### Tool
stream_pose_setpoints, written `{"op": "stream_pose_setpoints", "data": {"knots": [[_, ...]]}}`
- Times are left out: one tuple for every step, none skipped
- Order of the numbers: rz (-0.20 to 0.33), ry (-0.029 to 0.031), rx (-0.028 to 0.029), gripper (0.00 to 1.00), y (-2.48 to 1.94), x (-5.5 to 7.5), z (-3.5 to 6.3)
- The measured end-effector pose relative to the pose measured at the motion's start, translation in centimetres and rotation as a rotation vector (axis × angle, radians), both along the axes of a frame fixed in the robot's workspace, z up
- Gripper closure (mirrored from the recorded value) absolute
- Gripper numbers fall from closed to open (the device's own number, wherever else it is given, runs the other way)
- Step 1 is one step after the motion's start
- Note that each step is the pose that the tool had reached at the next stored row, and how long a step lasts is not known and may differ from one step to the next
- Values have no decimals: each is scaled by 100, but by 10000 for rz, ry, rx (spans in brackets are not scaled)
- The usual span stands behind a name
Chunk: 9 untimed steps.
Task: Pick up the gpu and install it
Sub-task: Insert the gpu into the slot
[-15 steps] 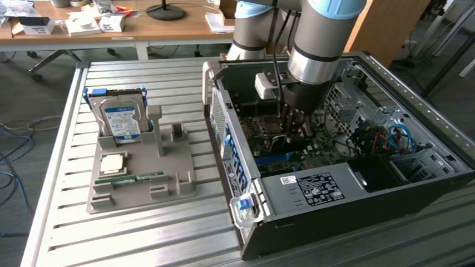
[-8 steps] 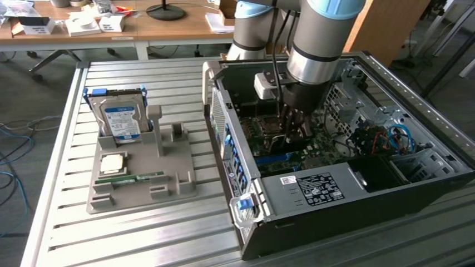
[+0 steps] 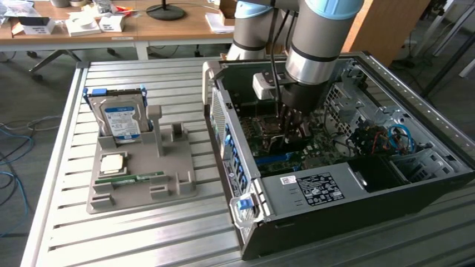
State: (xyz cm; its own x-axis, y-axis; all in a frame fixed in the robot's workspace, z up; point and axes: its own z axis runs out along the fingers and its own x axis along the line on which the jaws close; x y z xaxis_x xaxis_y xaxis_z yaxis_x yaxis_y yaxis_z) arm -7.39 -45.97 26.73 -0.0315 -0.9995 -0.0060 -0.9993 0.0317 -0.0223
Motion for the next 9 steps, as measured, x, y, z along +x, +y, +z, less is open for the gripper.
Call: {"op": "stream_pose_setpoints", "data": {"knots": [[1, 0, 0, 74, 0, 0, 0], [-1, 0, -1, 74, 0, -2, 0], [-4, 0, 0, 74, 0, -7, -2], [-5, 0, 1, 74, 0, -11, -3], [-4, 0, 0, 74, 0, -10, -3], [-3, 0, 0, 74, 0, -11, -3], [-3, 0, 0, 74, 0, -10, -3], [-3, 1, -2, 74, 0, -11, -3], [-2, 2, -2, 74, -1, -12, -4]]}}
